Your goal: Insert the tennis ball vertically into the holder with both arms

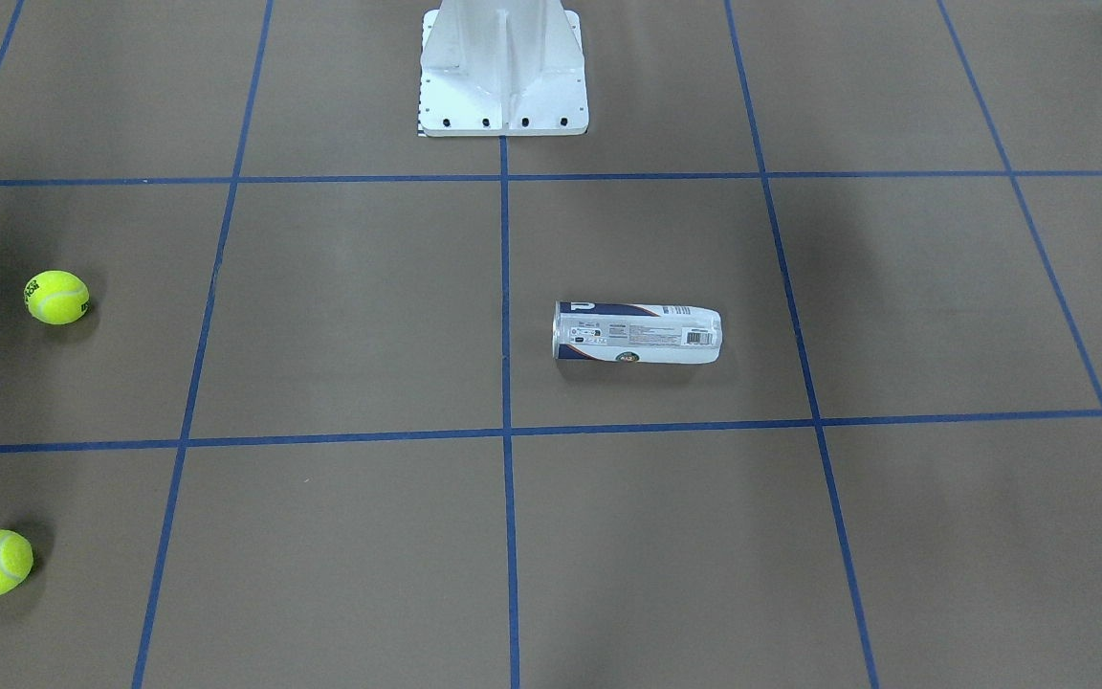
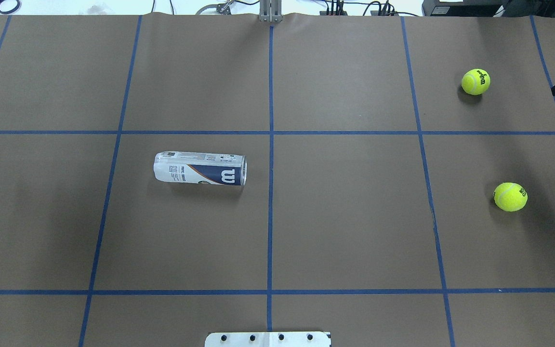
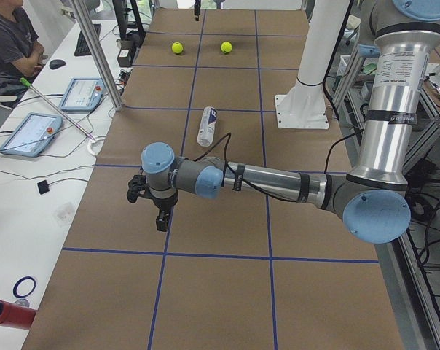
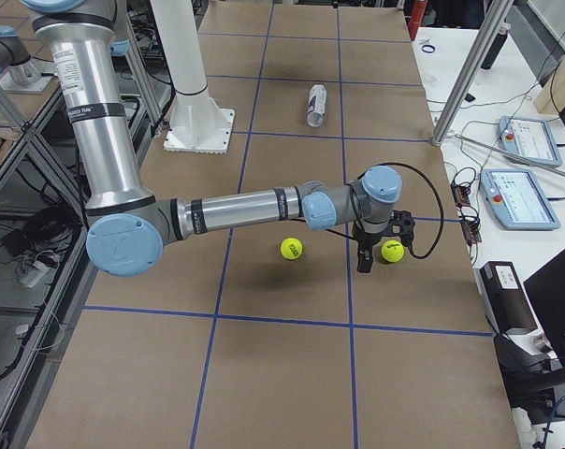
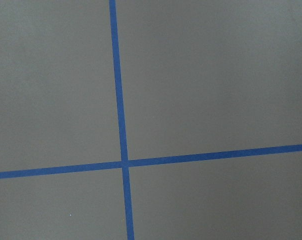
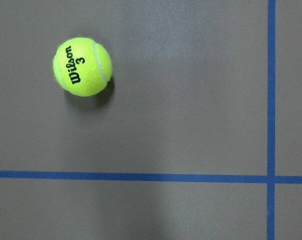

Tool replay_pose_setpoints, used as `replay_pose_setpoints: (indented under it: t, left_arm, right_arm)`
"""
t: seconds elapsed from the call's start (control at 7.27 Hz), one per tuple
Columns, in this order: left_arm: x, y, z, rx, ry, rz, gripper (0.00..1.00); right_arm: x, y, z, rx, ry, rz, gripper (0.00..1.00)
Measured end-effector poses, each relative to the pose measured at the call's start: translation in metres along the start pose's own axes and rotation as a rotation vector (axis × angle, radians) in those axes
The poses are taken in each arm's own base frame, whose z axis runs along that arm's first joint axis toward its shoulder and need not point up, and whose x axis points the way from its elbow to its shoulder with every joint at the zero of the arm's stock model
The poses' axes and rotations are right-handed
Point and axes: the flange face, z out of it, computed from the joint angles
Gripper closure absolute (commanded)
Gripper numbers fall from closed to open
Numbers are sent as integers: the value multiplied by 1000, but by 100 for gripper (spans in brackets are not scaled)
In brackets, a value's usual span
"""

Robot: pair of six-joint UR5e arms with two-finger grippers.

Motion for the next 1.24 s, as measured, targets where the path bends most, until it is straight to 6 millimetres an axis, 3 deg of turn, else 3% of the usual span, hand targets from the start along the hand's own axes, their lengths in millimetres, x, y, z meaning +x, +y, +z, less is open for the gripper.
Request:
replay_pose_setpoints:
  t: [0.41, 0.83, 1.24]
  left_arm:
    - [-7, 20, 5, 8, 41, 30, 0]
    - [-17, 50, 11, 62, 56, 75, 1]
    - [4, 41, 2, 98, 70, 126, 1]
  right_arm:
    - [-7, -15, -12, -19, 12, -14, 1]
    - [-6, -13, -15, -17, 14, -16, 1]
    - [-1, -7, -11, -20, 13, -11, 1]
